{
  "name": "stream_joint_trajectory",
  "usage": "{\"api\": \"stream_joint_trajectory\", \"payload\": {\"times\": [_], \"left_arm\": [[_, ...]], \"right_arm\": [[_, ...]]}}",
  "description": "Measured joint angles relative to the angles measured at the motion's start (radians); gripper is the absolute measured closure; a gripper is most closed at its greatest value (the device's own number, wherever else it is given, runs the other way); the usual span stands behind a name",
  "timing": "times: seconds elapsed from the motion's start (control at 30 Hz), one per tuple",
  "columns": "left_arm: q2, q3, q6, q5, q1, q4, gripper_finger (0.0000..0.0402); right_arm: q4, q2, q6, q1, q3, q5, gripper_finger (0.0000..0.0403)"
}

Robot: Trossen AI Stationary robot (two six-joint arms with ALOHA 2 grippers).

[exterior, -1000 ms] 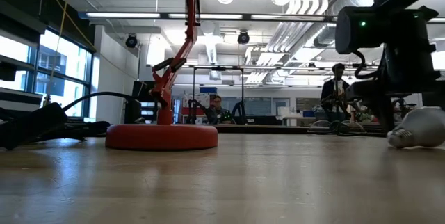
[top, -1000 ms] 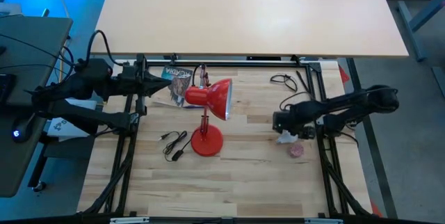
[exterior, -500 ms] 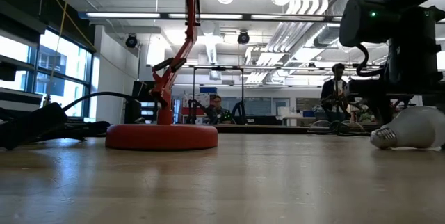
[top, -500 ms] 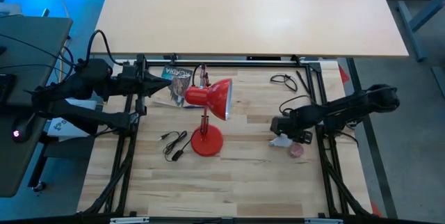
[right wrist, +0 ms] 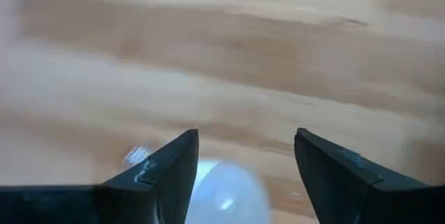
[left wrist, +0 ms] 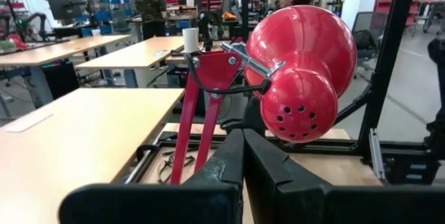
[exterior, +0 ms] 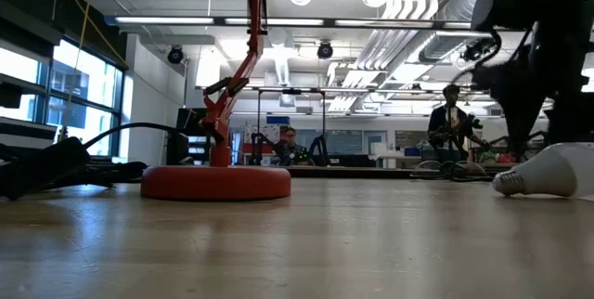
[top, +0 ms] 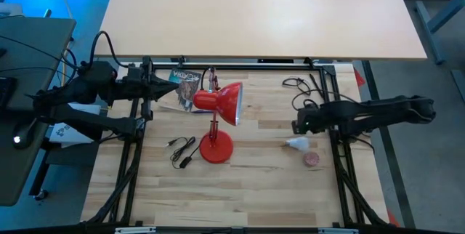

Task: Screw lightbulb
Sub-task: Insert the lightbulb on the lamp

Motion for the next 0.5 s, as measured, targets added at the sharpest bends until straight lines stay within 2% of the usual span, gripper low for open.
{"api": "stream_joint_trajectory", "payload": {"times": [0.1, 0.23, 0.37, 0.5], "left_arm": [[0.0, 0.0, -0.015, 0.0, 0.0, 0.0, 0.0402], [0.0, 0.0, -0.026, 0.0, 0.0, 0.0, 0.0402], [0.0, 0.0, -0.064, -0.004, 0.0, -0.001, 0.0401], [0.0, 0.0, -0.085, -0.009, 0.0, -0.001, 0.0401]], "right_arm": [[0.003, -0.035, -0.215, 0.003, 0.024, -0.121, 0.0173], [0.024, -0.036, -0.403, 0.037, 0.063, -0.25, 0.0173], [0.073, -0.036, -0.485, 0.039, 0.101, -0.223, 0.0173], [0.093, -0.036, -0.573, 0.038, 0.119, -0.127, 0.0173]]}}
